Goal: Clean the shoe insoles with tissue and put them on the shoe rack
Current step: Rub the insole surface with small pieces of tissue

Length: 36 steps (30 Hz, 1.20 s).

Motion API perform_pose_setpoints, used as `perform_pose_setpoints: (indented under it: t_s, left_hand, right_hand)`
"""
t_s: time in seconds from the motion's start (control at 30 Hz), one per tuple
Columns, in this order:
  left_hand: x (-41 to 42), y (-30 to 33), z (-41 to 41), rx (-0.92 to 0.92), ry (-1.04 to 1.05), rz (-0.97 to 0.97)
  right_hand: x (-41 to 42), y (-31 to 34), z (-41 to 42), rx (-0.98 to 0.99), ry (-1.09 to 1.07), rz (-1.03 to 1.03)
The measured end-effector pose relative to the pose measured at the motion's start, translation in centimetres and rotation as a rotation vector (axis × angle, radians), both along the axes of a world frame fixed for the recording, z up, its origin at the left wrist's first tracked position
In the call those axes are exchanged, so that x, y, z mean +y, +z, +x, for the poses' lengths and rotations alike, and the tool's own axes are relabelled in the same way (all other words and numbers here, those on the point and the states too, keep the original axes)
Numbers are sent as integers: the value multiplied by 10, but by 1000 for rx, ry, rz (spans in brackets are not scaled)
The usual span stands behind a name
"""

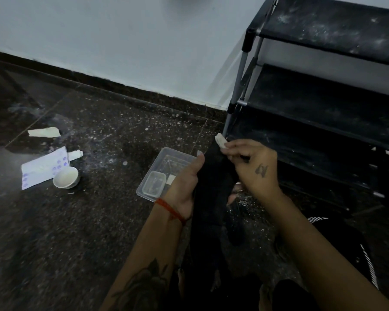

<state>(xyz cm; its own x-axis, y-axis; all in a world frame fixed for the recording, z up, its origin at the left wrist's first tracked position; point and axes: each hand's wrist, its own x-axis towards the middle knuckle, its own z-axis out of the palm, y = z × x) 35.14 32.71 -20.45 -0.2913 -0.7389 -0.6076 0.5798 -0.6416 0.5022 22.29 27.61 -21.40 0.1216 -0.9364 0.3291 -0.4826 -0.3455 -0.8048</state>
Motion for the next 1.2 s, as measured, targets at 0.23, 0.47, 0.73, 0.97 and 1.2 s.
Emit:
perform_pose_setpoints:
  t_s: [0.23,0.47,0.73,0.97,1.2]
  left_hand:
    - [-3,-4,0,42,-3,-4]
    - [0,-7,-2,44,30,-49]
    - [-2,-4,0,86,32,-22]
    - [-2,-1,1,94,58,-13]
    - [-3,-1,2,86,52,10]
  right_hand:
    - [-10,1,-28,109,-154,99]
    - [2,-3,3,185,85,-42]
    - [-11,-12,-24,204,-219,38]
    - [-14,-12,-18,169,-248,106]
    - [-19,-3,-15,-65,-331,193]
